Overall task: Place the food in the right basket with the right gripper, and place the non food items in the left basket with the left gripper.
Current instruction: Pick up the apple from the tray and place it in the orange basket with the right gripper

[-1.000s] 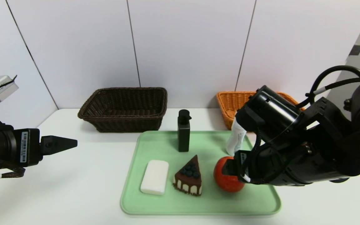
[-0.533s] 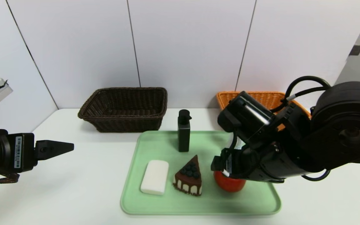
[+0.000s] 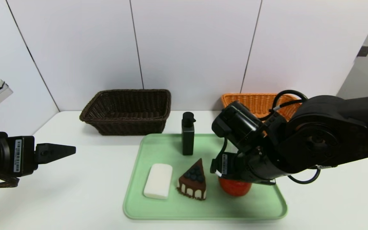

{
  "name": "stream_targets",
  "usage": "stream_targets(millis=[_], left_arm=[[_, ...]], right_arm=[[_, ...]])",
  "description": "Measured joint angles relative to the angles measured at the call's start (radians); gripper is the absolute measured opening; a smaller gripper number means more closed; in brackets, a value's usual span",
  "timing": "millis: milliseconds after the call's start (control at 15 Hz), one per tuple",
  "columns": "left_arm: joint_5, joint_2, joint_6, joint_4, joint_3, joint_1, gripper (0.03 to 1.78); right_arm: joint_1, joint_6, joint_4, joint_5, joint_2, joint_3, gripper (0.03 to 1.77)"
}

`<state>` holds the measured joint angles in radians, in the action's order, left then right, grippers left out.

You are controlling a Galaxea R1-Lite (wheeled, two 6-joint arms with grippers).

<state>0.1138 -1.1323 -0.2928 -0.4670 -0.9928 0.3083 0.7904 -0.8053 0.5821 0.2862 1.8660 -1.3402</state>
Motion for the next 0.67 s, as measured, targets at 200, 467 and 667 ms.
stream_targets(millis=[200, 467, 667], left_arm=[[0.0, -0.001, 0.0, 0.0, 0.001, 0.0, 1.69], [-0.001, -0.005, 0.001, 0.003, -0.002, 0.0, 1.69], [-0.01, -0.009, 0.001, 0.004, -0.003, 0.0, 1.69]], right_arm=[[-0.002, 0.0, -0.008, -0.001, 0.033, 0.0, 1.71], [-0.004, 0.001, -0.004, 0.002, 0.056, 0.0, 1.71], [-0.006, 0.001, -0.004, 0.007, 0.061, 0.001, 1.32]])
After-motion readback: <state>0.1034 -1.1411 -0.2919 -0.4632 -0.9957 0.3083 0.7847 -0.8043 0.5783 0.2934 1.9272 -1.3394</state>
